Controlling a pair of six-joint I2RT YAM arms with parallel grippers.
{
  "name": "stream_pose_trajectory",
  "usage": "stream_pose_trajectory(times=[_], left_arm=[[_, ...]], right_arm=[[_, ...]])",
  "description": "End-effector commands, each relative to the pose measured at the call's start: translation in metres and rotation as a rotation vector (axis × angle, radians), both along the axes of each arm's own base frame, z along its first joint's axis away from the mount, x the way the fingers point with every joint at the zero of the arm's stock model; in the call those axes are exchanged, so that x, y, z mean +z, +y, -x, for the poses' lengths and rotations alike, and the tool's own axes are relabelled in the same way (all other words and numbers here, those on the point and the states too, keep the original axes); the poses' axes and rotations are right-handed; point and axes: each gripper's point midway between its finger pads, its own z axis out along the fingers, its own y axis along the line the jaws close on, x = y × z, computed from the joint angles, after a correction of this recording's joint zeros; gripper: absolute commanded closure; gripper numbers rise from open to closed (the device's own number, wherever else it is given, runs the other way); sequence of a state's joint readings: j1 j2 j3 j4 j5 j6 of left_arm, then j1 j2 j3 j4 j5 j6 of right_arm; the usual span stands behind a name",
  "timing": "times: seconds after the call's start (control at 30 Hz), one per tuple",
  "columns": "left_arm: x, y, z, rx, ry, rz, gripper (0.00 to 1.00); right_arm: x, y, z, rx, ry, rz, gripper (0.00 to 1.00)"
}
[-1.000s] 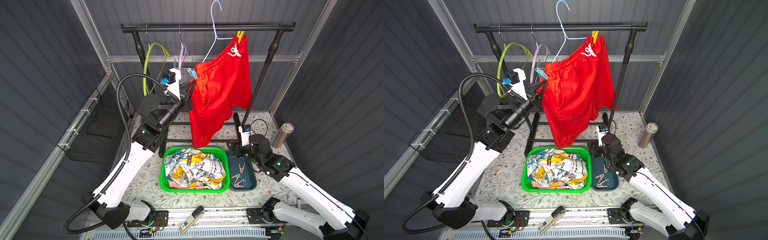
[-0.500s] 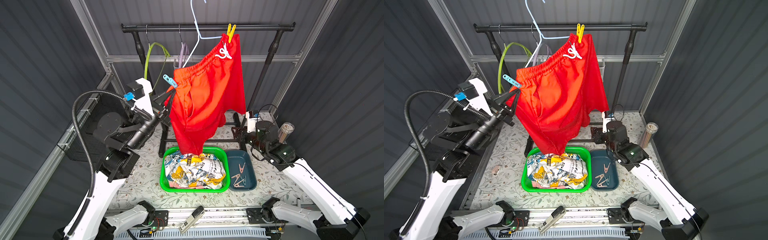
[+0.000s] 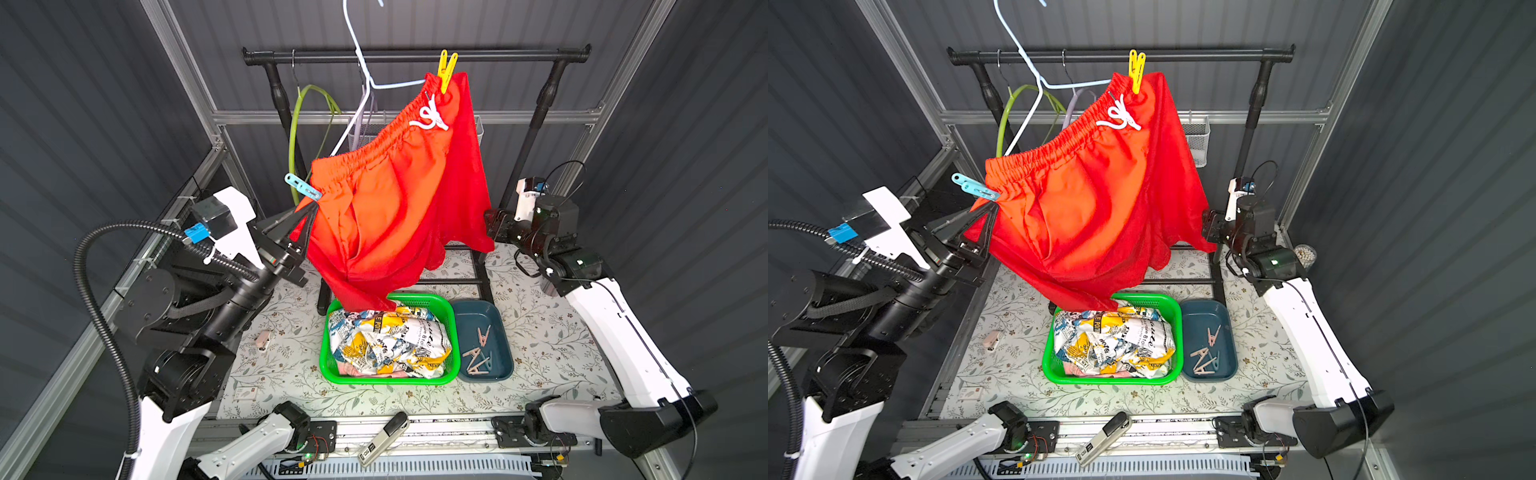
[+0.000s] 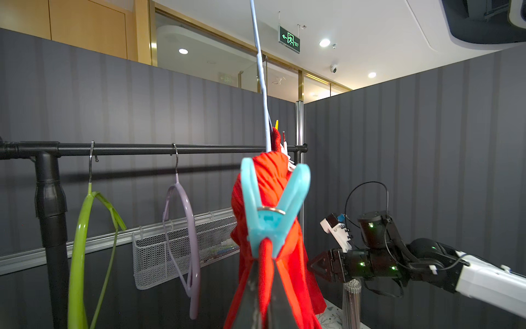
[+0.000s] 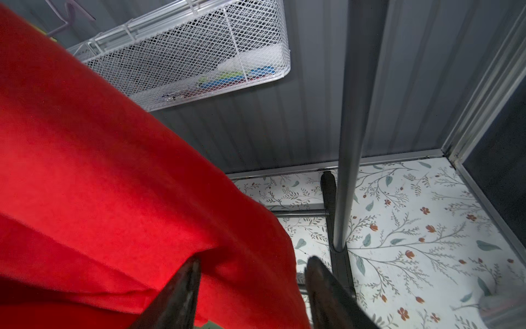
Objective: Remove the clothespins securing shorts to the hanger
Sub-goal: Adjust the shorts in the basket.
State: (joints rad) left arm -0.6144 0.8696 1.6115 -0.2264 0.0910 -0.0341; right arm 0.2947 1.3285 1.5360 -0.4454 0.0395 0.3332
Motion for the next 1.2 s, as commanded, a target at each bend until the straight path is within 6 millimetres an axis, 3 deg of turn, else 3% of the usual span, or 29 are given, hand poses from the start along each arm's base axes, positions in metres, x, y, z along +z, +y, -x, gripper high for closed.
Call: stream_pose_trajectory(times=[0.0,0.13,0.3,0.43,0.57,0.77,0.97,1.0,1.13,1.17], left_arm=[[0.023,0.015,0.029,-0.019,-0.106,0.059,1.0],[0.021,0.018,0.034,-0.033,-0.096,0.067,1.0],[0.01,0.021,0.038,-0.046,-0.065,0.077,1.0],[0.002,0.024,0.046,-0.068,-0.04,0.09,1.0],[-0.01,0.024,0.048,-0.092,0.003,0.09,1.0],[-0.019,0.029,0.059,-0.117,0.014,0.108,1.0],[-0.035,0.026,0.062,-0.146,0.055,0.084,1.0],[-0.05,0.017,0.055,-0.161,0.091,0.054,1.0],[-0.061,0.012,0.063,-0.21,0.131,0.01,1.0],[-0.05,0.02,0.074,-0.208,0.107,0.028,1.0]], right_arm=[[0.008,0.006,-0.004,0.031,0.0,-0.03,0.39],[0.012,0.008,-0.017,0.023,-0.002,-0.051,0.39],[0.012,0.026,-0.03,0.089,0.008,-0.105,0.38],[0.004,0.056,-0.037,0.185,0.022,-0.095,0.38],[-0.006,0.098,-0.03,0.264,0.028,-0.061,0.37],[-0.024,0.144,0.002,0.375,0.053,-0.067,0.37],[-0.036,0.156,0.053,0.445,0.061,-0.137,0.37],[-0.041,0.157,0.062,0.454,0.068,-0.141,0.37],[-0.057,0.159,0.089,0.478,0.091,-0.121,0.37],[-0.058,0.156,0.094,0.472,0.092,-0.114,0.37]])
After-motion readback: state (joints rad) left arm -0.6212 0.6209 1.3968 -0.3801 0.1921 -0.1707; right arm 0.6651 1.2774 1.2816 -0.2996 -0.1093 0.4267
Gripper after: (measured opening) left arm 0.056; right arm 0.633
